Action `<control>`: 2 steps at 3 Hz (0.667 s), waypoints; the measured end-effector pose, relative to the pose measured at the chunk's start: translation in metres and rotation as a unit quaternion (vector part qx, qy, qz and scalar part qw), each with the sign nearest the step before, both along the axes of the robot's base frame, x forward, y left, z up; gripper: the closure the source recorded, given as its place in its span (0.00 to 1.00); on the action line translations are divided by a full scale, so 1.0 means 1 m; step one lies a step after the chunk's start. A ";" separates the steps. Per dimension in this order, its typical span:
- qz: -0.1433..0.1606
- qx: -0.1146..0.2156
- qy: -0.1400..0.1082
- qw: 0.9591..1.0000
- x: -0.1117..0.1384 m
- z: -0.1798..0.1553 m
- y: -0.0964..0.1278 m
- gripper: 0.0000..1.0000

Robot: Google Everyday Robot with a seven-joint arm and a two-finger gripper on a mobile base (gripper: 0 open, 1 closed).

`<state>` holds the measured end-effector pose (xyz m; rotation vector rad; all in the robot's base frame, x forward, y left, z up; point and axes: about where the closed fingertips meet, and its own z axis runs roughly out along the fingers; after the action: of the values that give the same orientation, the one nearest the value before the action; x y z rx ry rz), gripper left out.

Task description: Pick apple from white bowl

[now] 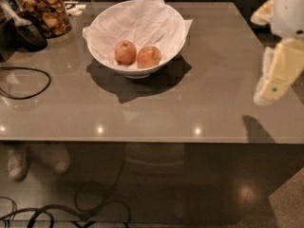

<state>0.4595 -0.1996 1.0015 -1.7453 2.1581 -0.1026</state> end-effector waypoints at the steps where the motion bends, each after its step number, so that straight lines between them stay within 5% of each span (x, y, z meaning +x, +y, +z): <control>1: 0.031 0.002 -0.024 0.999 0.033 0.033 0.026 0.00; 2: 0.057 -0.003 -0.041 0.998 0.060 0.055 0.049 0.00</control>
Offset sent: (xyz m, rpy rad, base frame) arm 0.0823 0.0719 0.0746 -0.0387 -0.0617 0.1788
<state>0.5195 -0.1504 1.0566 -1.8299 1.9995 -0.1488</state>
